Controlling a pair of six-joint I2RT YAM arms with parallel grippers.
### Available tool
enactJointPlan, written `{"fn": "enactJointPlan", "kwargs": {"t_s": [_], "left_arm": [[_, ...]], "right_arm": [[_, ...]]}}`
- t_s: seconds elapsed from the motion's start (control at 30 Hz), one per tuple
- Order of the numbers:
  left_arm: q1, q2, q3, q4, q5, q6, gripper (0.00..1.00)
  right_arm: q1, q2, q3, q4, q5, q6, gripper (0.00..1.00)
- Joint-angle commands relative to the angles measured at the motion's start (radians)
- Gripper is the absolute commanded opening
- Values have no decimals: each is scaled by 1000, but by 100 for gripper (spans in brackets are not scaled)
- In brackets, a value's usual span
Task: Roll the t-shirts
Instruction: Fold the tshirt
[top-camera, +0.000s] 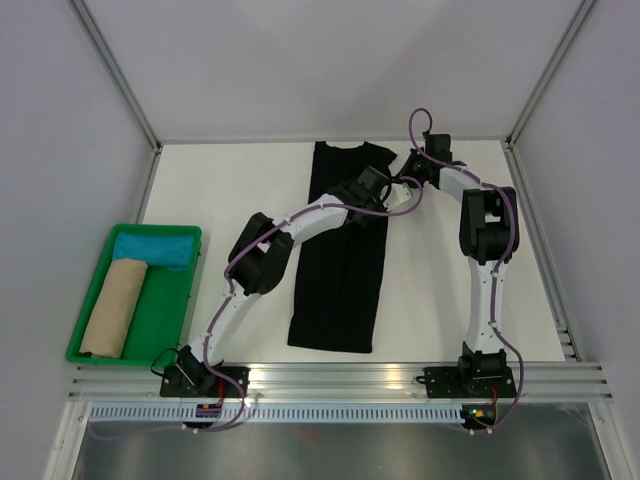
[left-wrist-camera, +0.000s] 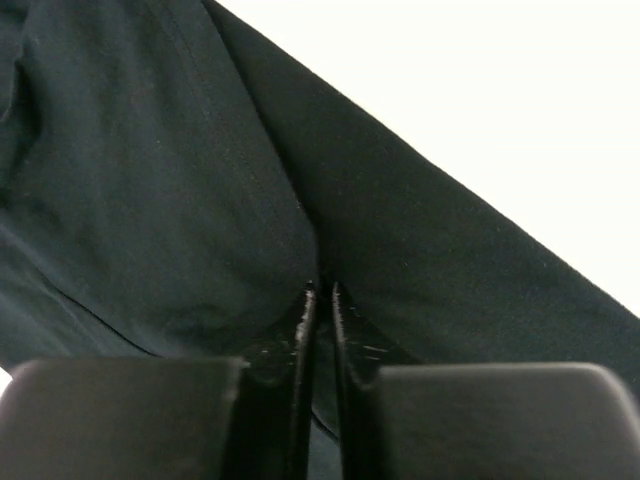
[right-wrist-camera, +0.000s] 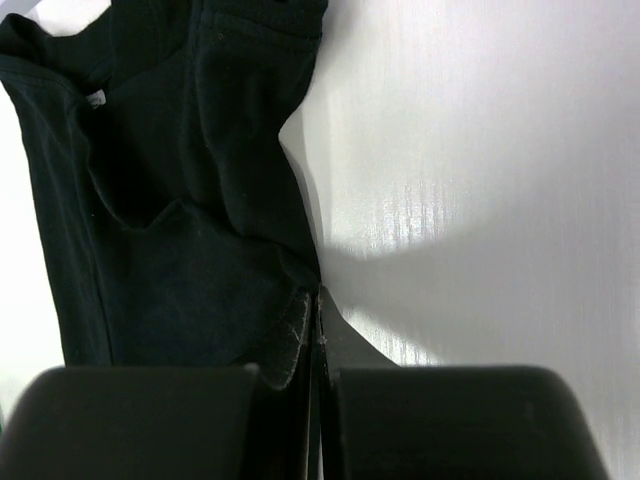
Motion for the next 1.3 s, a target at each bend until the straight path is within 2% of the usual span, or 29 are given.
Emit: {"fn": "enactJointPlan", "kwargs": {"t_s": [0.0,0.23,0.4,0.53,0.67,0.8,1.27], "left_arm": [[3,-26,33,39,21,-75,11],[32,-72,15,39,73,-172,2],[72,-74,5,45,81,-223,2],[133,-86,4,44,153,-305,2],[153,-109,-25,49,182,-310,2],[194,-123,-42,49,239,-379,2],[262,-158,-33,33,379,-473,5]], "right_arm": [[11,-74,7,12,36,-31,0],[30,-95,38,7,61,-30,0],[53,-92,68,4,59,-16,0],[74,-92,77,28,53,33,0],[111,-71,114,59,36,96,0],[132,-29,179,79,29,164,0],[171,60,259,100,27,285,0]]}}
